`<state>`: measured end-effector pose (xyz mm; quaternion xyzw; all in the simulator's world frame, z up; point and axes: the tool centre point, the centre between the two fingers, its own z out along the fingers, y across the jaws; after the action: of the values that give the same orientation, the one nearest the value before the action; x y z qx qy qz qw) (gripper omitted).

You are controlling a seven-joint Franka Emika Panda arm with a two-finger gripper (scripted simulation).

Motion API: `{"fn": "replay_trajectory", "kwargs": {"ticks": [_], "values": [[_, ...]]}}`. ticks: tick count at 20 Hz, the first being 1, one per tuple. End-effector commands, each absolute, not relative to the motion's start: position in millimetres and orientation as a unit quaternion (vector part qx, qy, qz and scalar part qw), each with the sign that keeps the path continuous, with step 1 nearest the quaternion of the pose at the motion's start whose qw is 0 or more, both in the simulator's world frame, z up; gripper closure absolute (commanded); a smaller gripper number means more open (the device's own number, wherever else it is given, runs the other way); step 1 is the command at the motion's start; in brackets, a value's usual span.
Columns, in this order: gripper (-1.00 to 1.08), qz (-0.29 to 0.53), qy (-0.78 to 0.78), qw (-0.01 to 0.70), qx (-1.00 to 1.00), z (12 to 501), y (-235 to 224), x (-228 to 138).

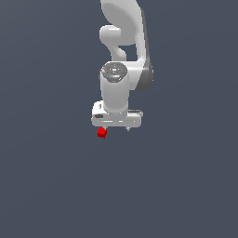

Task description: Lift up the red cube by 0.2 meters.

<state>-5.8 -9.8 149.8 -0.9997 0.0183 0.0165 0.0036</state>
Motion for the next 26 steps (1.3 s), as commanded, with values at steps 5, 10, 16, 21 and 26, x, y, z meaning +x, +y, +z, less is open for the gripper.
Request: {"fn": "replay_trajectory", "kwargs": {"ticks": [5, 10, 16, 21, 26], "values": [[-0.92, 0.016, 0.021, 0.003, -1.000, 146.4, -12.3, -7.4], [-0.92, 0.014, 0.032, 0.003, -0.999, 132.3, -22.5, -13.8], [-0.92, 0.010, 0.056, 0.002, -0.998, 100.6, -44.6, -28.4], [-0.92, 0.006, 0.083, 0.000, -0.997, 65.7, -68.1, -44.7], [-0.92, 0.002, 0.102, -0.001, -0.995, 39.6, -84.8, -56.7]]}}
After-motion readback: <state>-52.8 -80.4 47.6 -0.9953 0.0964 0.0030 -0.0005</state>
